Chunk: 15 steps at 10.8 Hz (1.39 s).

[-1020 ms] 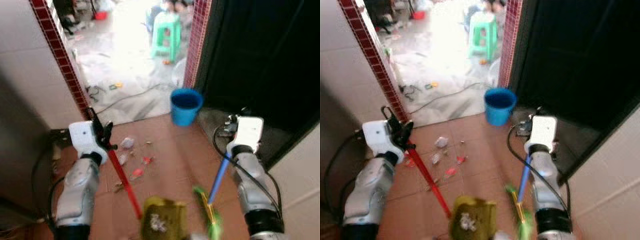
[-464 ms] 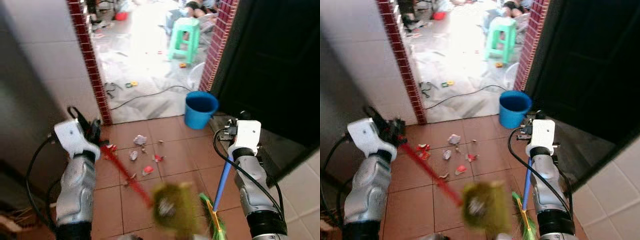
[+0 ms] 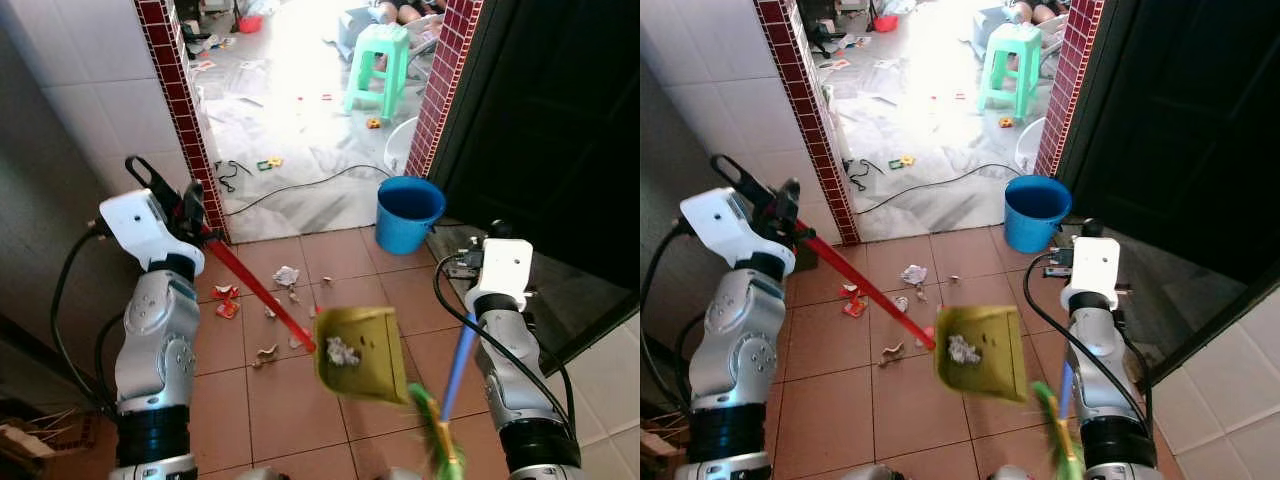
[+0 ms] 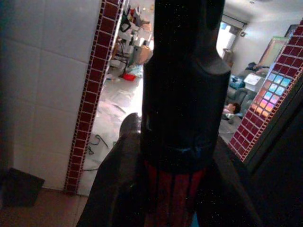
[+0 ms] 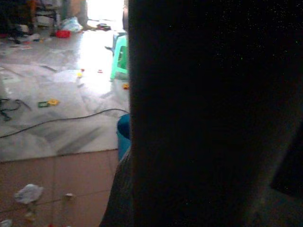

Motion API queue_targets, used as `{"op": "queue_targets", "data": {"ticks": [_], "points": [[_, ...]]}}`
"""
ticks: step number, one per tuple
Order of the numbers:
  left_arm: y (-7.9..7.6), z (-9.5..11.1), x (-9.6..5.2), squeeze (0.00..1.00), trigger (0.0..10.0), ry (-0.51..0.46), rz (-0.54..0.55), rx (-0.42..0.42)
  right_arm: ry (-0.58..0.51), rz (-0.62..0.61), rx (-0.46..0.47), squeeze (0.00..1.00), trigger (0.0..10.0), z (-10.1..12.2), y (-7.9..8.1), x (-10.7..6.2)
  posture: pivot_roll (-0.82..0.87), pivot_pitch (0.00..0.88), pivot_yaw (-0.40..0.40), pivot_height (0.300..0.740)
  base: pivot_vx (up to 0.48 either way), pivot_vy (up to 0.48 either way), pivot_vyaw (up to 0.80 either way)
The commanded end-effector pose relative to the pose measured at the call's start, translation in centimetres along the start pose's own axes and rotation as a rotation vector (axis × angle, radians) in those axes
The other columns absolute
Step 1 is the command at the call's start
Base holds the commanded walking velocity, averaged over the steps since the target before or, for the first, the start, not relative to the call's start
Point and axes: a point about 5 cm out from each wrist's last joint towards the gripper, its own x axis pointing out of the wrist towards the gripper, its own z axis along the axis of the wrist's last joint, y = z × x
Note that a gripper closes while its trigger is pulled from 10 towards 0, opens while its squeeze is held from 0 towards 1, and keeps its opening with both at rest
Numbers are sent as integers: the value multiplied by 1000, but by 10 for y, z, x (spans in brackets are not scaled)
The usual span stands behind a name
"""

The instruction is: Sweep floor

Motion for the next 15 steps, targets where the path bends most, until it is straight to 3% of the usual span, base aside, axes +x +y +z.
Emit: {"op": "queue_targets", "data": {"ticks": [1,13,15], "points": [[-2,15,5,0,10000,-60,-13,-15,-7,-29,-27,0,10000,0,-7,0,-115,0,82,740,266,0,0],[-28,48,18,0,10000,-165,-48,-130,19,-23,-42,0,10000,-4,0,3,-114,0,67,740,339,0,0],[-30,50,19,0,10000,-167,-52,-137,22,-22,-41,0,10000,-4,1,4,-114,0,67,740,461,0,-531]]}}
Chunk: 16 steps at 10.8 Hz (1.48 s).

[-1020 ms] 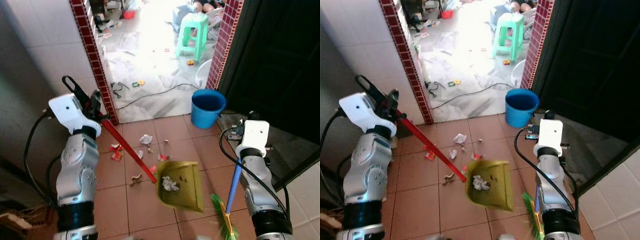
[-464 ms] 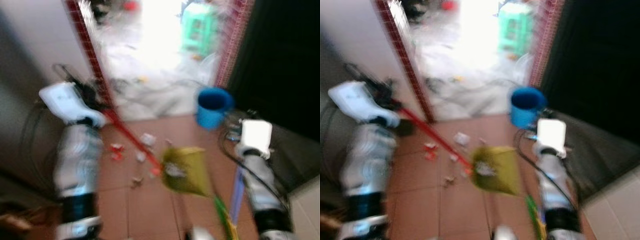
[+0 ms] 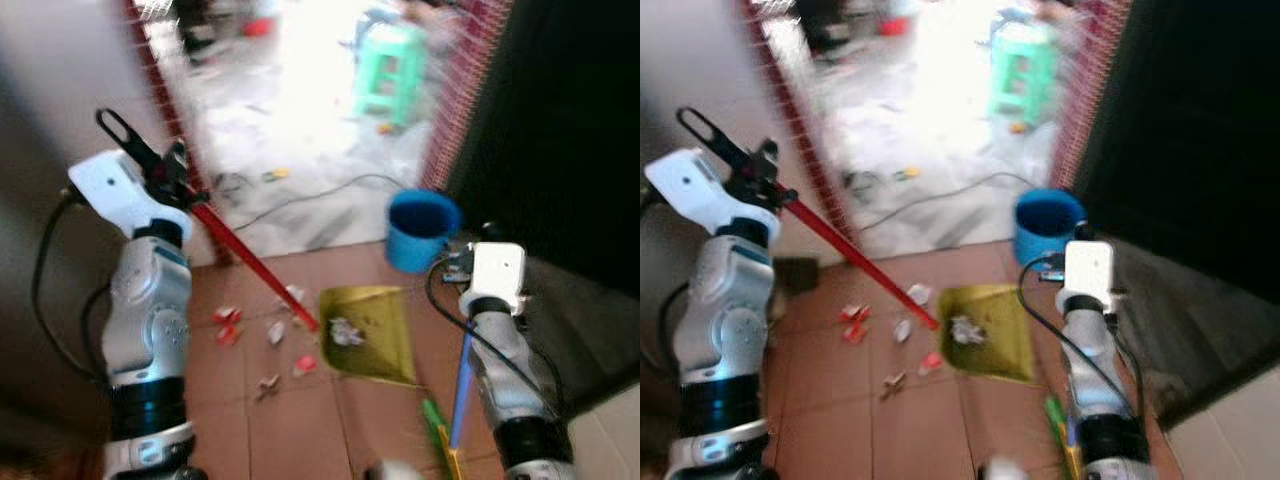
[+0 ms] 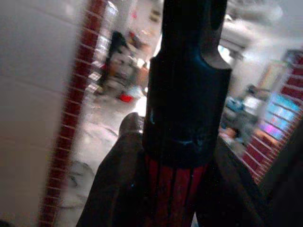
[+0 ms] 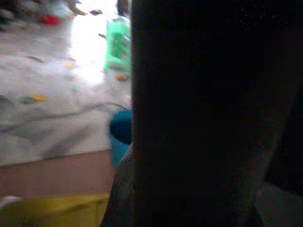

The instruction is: Sweep floor

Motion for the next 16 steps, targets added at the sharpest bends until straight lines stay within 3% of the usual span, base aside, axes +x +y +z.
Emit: {"op": "queue_targets", "data": {"ticks": [1,7,11,16], "points": [[-11,19,4,0,10000,-81,-43,-62,-40,9,0,0,10000,11,4,5,-114,0,67,740,461,0,-525],[-23,31,9,0,10000,-118,-54,-95,-32,32,6,0,10000,9,10,4,-109,0,65,740,461,0,-75],[-12,46,15,0,10000,-183,54,-47,-26,46,6,0,10000,7,13,5,-105,0,62,740,475,0,0],[-6,58,19,0,10000,-236,93,4,-25,55,3,0,10000,7,14,5,-100,0,60,740,480,0,0]]}}
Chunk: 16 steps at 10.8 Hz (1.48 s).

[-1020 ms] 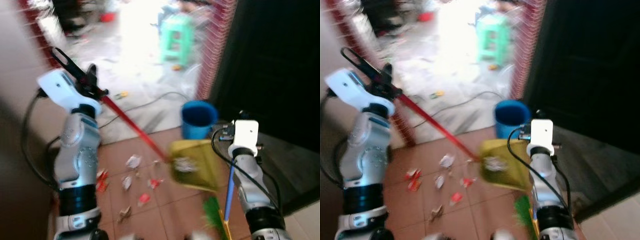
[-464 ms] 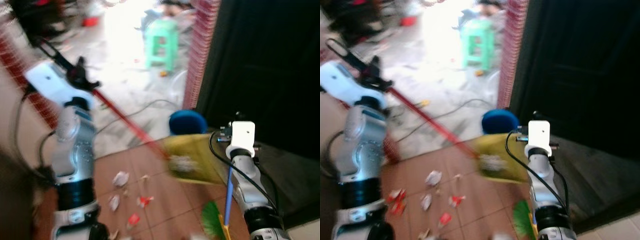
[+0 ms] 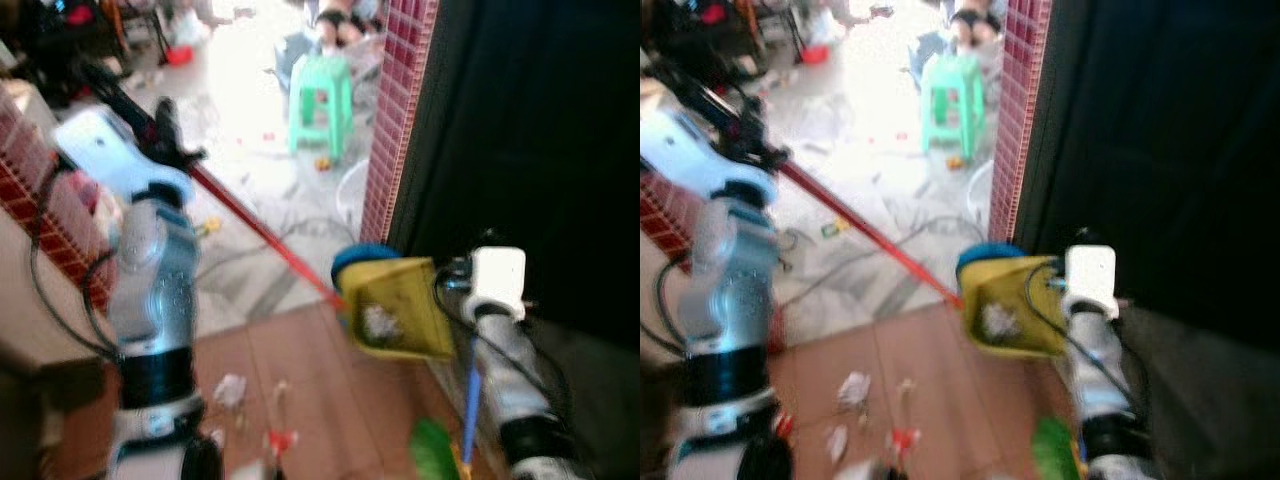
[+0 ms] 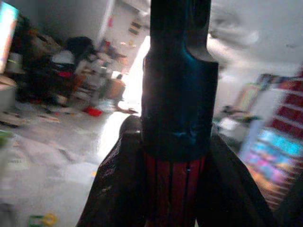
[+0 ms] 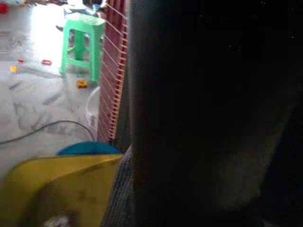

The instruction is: Sweep floor

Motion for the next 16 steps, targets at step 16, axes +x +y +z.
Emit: {"op": "queue_targets", "data": {"ticks": [16], "points": [[-51,-6,-22,0,10000,-230,-284,287,-29,20,25,0,10000,7,1,2,-112,0,53,740,240,0,0]]}}
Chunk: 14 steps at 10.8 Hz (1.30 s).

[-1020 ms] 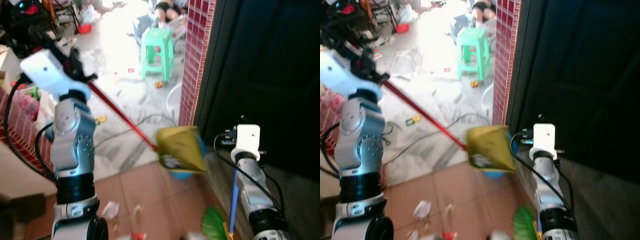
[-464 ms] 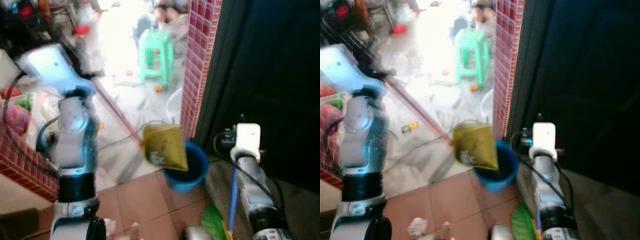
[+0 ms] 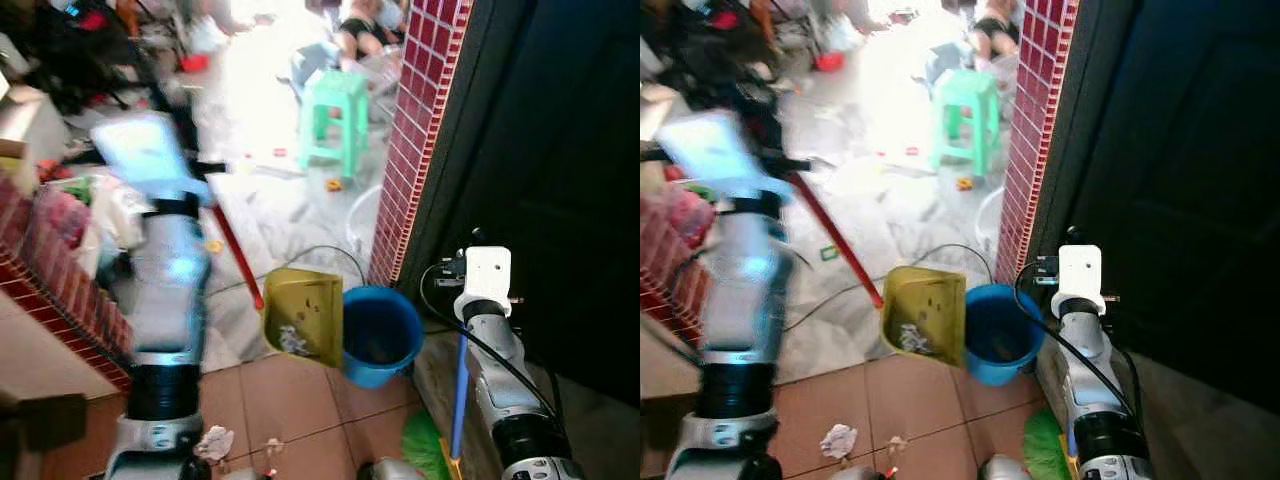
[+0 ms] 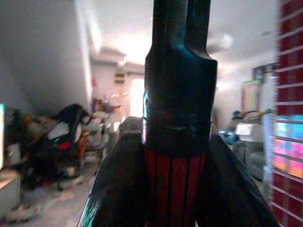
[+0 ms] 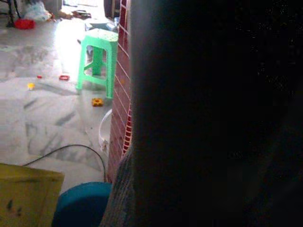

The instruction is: Sweep floor

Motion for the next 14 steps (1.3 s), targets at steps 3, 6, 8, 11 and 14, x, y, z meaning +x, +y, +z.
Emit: {"op": "queue_targets", "data": {"ticks": [3,6,8,11,14], "points": [[-34,10,4,0,10000,-104,-90,-58,-38,10,4,0,10000,9,1,2,-125,0,55,740,0,0,0],[-21,19,21,0,10000,-139,9,-54,-30,10,5,0,10000,7,1,1,-125,0,57,740,0,0,0],[-12,22,29,0,10000,-174,77,20,-27,15,7,0,10000,7,3,0,-123,0,56,740,0,0,0],[-10,25,40,0,10000,-193,198,49,-26,18,7,0,10000,7,4,1,-130,0,52,740,0,0,0],[-44,22,45,0,10000,-211,142,-11,-30,20,7,0,10000,9,5,-2,-164,0,58,740,0,0,0]]}}
